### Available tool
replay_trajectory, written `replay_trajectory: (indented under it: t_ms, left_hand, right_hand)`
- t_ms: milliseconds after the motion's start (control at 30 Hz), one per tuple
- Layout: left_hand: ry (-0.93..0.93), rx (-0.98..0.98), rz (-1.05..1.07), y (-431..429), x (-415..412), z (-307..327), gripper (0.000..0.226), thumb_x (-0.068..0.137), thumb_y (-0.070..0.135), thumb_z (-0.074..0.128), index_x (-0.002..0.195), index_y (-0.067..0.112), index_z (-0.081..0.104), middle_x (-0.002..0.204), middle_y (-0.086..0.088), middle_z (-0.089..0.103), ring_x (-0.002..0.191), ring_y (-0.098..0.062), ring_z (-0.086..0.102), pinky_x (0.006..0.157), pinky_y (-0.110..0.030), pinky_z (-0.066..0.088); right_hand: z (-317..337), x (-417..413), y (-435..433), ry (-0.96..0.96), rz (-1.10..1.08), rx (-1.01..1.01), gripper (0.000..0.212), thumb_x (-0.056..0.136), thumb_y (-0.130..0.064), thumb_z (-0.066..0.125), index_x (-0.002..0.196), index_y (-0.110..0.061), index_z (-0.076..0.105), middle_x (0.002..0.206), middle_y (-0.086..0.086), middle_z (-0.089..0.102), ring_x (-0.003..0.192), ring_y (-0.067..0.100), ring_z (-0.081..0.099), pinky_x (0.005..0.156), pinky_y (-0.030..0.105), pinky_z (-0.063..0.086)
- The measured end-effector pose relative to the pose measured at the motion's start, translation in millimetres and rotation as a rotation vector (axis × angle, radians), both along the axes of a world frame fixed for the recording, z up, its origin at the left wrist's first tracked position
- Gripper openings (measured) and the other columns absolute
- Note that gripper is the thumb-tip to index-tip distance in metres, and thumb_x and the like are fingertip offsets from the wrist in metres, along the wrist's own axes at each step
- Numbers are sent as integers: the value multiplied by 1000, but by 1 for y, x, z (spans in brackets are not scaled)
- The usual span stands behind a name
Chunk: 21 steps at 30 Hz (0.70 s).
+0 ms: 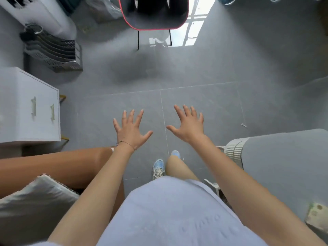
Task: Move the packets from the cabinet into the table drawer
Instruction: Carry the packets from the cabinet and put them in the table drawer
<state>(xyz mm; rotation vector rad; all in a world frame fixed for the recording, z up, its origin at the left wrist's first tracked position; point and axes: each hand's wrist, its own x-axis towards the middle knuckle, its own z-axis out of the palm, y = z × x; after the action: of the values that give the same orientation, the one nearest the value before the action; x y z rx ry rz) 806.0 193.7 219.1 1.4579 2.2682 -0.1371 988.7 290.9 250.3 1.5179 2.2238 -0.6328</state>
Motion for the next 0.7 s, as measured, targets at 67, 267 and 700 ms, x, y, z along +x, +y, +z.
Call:
replay_trajectory:
  t_ms: [67, 267, 700]
  left_hand:
    - [-9, -2, 70, 6, -24, -2, 83, 82, 69, 44, 149, 39, 4, 160, 1, 5, 147, -24, -6, 112, -59, -4]
    - [-20, 25, 306, 28, -89, -5, 84, 81, 68, 48, 150, 40, 7, 161, 1, 1, 147, -24, -7, 113, -58, -6]
    - [-66, 57, 802, 47, -209, 3, 84, 83, 66, 50, 150, 39, 7, 160, 1, 4, 147, -25, -6, 113, -59, -4]
  right_hand:
    - [-1, -31, 16, -9, 82, -5, 82, 87, -65, 45, 152, -36, 3, 162, 1, 5, 149, 27, -1, 117, 53, 5]
    - [-7, -127, 59, 4, 348, -20, 82, 87, -64, 46, 152, -37, 5, 162, 1, 4, 149, 27, -2, 117, 53, 5]
    - [3, -312, 123, 37, 863, 0, 80, 89, -61, 46, 152, -35, 5, 162, 3, 6, 149, 29, -1, 117, 52, 8]
